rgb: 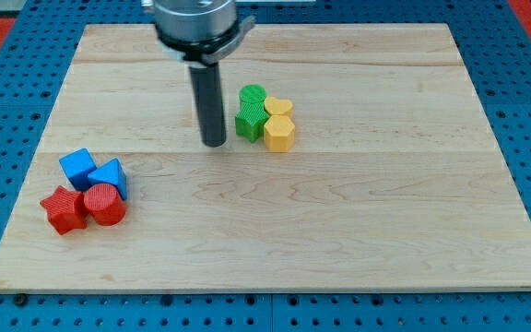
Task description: Move your arm closer to the red star
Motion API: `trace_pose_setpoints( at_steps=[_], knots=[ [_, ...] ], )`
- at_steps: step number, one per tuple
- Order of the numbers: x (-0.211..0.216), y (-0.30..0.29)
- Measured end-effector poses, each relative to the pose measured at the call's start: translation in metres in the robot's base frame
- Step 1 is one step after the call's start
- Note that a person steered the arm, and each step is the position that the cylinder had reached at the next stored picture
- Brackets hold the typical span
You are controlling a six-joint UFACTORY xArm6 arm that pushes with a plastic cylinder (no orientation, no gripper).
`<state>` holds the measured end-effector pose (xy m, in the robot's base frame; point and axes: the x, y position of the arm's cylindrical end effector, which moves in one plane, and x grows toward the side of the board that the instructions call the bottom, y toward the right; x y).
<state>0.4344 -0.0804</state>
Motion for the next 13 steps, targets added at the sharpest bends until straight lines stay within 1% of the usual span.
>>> trace_pose_setpoints(
  at_steps=[1,2,3,4,5,6,7,8,10,11,12,13],
  knots=[
    [0.03,-0.01],
    [0.077,0.015],
    [0.135,0.008],
    [0.178,-0.022],
    [0.184,-0.031],
    [0.183,-0.096],
    [0.183,-0.197],
    [0.176,-0.224],
    [0.173,-0.224],
    [0.139,-0.218],
    [0.089,-0.221],
    [0.09,-0.194]
  ],
)
